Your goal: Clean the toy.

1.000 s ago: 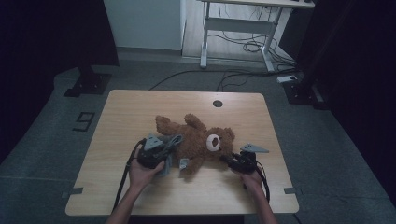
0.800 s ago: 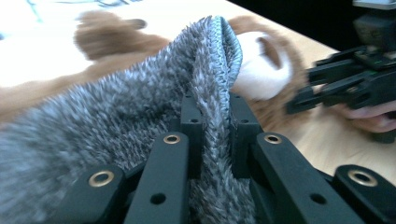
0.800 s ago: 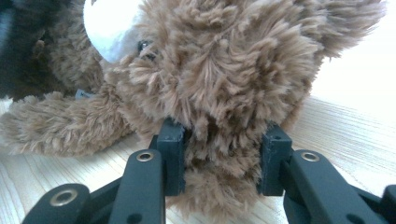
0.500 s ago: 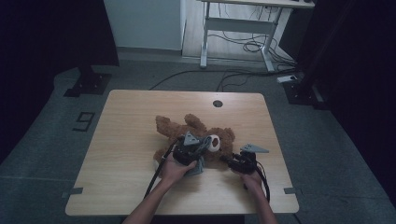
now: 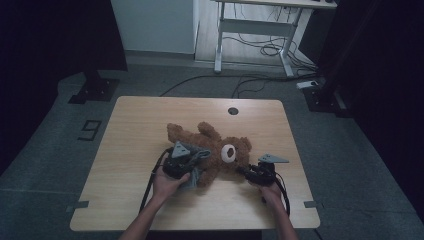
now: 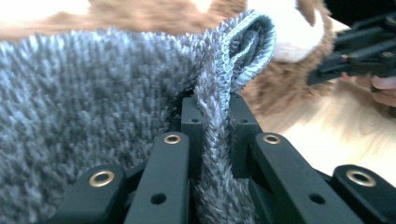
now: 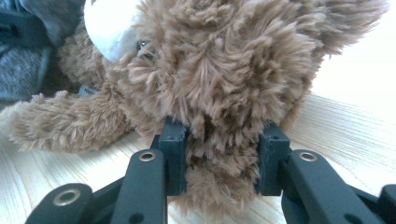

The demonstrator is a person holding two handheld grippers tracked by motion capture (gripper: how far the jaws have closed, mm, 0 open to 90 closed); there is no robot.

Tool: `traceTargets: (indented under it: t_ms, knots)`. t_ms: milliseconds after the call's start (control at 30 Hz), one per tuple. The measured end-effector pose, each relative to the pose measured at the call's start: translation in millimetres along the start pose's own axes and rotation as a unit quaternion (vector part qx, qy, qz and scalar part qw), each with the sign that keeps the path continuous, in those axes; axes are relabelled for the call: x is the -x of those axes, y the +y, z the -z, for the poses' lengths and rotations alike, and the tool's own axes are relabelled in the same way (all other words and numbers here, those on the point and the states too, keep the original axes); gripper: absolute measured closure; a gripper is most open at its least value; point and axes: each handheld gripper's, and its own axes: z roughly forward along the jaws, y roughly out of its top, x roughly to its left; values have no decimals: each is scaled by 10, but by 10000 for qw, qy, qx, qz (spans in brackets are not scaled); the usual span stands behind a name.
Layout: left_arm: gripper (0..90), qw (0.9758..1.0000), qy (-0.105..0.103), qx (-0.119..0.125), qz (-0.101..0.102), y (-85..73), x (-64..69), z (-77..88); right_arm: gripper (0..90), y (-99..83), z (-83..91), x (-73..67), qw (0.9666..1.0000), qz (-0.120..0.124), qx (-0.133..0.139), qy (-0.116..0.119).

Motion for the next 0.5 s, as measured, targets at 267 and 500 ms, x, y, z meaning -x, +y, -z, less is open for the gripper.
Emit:
traceTargets:
  t_ms: [267,500]
  knots:
    - [802,9980,478,-168,367,-254,-396,122,630,-5,-1,3,10000,22,-34,27]
    - [802,9962,704,-200,473,-365,-534,201,630,-10,-1,10,9999,15,-75,67]
